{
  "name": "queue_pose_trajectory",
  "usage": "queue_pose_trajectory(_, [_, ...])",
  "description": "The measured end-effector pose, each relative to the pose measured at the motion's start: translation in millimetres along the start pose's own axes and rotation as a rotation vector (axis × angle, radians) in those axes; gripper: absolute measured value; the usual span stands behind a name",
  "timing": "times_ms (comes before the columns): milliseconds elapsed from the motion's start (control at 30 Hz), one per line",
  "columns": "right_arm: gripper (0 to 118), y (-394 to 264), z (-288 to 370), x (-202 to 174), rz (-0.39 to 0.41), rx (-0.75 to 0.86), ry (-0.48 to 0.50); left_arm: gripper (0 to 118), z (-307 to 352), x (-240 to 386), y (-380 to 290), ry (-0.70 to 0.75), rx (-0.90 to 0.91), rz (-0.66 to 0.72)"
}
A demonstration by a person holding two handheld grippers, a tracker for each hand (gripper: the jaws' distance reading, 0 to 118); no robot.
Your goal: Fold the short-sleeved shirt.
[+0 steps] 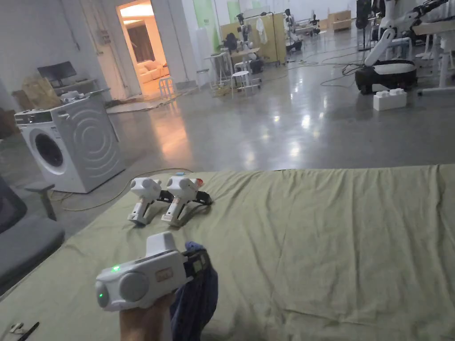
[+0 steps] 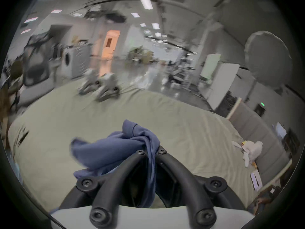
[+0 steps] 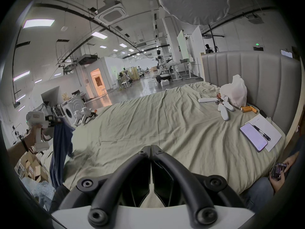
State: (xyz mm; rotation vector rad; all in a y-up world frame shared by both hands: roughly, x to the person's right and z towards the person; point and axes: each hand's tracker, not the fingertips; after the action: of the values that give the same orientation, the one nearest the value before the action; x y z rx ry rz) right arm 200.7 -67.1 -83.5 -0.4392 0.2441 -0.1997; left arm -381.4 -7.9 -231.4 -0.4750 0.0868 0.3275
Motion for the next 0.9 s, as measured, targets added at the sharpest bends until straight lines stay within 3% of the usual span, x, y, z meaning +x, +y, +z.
queue_pose_trajectory(200, [0, -5.8, 28.8, 11.4, -0.026, 0.041, -0.060, 1, -43.1, 162.2, -53.4, -0.283, -0.077, -0.270])
queue_pose_trajectory(400, [0, -12.1, 59.9, 28.8, -0.035, 0.051, -0.151, 1, -57.1, 296.2, -218.2, -0.601, -0.384, -0.438])
queue_pose_trajectory(533, [0, -23.6, 77.1, 42.3, -0.017, 0.034, -0.205, 1, -28.8, 346.9, -311.9, -0.704, -0.530, -0.488])
queue_pose_trajectory(600, [0, -29.7, 78.2, 45.5, -0.025, 0.019, -0.226, 1, -20.8, 356.6, -335.9, -0.740, -0.569, -0.435])
queue_pose_trajectory(633, [0, -32.2, 77.9, 46.6, -0.037, 0.013, -0.226, 5, -20.2, 359.3, -343.6, -0.753, -0.594, -0.404])
queue_pose_trajectory(667, [0, -34.4, 77.2, 47.2, -0.049, 0.008, -0.222, 18, -20.6, 360.0, -347.6, -0.741, -0.591, -0.412])
queue_pose_trajectory(700, [0, -35.6, 75.3, 46.6, -0.055, 0.005, -0.218, 39, -20.0, 359.8, -348.9, -0.743, -0.584, -0.421])
queue_pose_trajectory(733, [0, -34.8, 71.9, 43.7, -0.057, 0.001, -0.214, 70, -20.3, 356.5, -345.4, -0.740, -0.560, -0.447])
queue_pose_trajectory(767, [0, -34.9, 68.7, 41.3, -0.054, -0.002, -0.206, 83, -16.9, 349.5, -334.4, -0.749, -0.532, -0.438])
queue_pose_trajectory(900, [0, -27.5, 56.3, 28.3, -0.023, 0.011, -0.154, 86, 7.1, 305.6, -269.1, -0.686, -0.340, -0.395])
